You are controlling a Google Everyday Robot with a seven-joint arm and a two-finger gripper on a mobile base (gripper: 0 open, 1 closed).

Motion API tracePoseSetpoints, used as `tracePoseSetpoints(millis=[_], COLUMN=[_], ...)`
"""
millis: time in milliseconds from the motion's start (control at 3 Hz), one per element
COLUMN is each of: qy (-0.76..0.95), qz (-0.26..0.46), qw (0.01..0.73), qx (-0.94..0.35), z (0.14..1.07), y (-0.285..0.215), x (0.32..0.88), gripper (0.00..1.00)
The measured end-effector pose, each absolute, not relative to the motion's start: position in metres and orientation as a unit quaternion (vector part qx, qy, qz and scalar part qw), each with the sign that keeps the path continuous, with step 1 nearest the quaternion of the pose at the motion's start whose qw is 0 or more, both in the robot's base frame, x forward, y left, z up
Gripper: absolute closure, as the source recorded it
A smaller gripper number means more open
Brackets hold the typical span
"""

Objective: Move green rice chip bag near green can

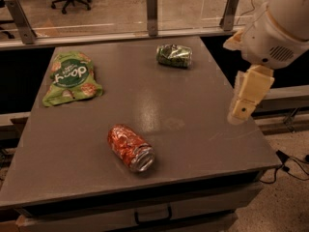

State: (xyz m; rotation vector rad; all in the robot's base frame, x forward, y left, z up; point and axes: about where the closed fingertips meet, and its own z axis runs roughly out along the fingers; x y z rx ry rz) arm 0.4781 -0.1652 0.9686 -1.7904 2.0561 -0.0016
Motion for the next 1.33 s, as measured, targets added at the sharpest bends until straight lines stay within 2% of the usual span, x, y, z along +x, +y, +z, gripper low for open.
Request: tracePoseSetpoints(millis=[667, 1333], qy=[0.616, 0.619], qz=[0.049, 0.049], qw=[0.278, 0.287], qx=[-0.735, -0.729], z=[0.972, 0.967], y=[0.034, 0.038], x=[0.533, 0.539], gripper=[0.00, 0.00])
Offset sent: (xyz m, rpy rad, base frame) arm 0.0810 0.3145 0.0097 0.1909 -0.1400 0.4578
